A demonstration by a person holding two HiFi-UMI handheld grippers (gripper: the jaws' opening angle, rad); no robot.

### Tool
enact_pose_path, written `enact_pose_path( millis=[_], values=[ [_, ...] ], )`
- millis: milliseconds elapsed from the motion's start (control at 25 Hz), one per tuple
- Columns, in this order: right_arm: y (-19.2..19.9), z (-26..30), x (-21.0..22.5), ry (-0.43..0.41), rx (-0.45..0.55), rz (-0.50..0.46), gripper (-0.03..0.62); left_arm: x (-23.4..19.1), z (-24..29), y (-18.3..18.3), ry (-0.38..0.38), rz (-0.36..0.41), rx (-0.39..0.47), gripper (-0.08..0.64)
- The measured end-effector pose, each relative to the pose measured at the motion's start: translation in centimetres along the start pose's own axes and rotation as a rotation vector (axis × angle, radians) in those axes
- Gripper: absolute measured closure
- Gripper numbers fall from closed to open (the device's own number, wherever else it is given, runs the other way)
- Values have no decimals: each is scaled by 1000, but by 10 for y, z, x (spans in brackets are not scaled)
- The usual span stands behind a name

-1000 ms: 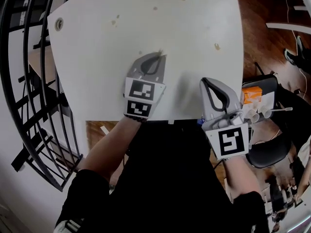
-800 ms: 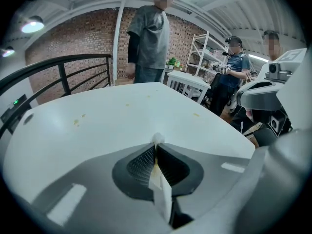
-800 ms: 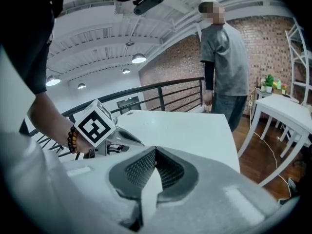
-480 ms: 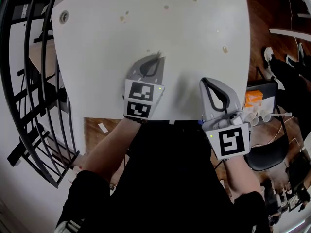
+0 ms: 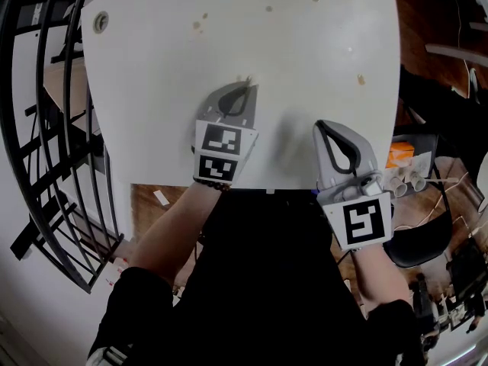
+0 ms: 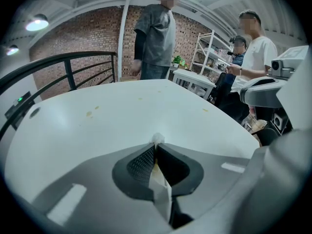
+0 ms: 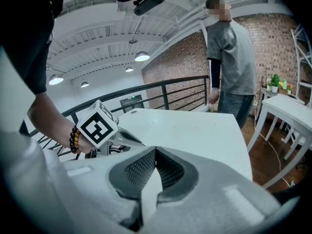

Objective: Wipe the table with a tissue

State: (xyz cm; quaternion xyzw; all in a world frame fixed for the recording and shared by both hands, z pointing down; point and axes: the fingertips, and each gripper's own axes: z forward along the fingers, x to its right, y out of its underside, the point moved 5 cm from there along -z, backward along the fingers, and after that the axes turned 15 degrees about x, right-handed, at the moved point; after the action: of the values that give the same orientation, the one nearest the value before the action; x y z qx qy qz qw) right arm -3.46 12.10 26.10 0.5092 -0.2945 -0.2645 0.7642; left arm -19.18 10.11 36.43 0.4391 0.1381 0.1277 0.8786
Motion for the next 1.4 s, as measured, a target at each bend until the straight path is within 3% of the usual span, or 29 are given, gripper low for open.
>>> enact_pose_path(
  millis=[880,1400],
  values=[
    [-8,18,-12,-17,2,-10,600,-38,-10,-4,-64,-23,13,529],
    [-24,23,-30,-49,10,-35,600,-64,-35,-25,-121,-52,63,529]
  ],
)
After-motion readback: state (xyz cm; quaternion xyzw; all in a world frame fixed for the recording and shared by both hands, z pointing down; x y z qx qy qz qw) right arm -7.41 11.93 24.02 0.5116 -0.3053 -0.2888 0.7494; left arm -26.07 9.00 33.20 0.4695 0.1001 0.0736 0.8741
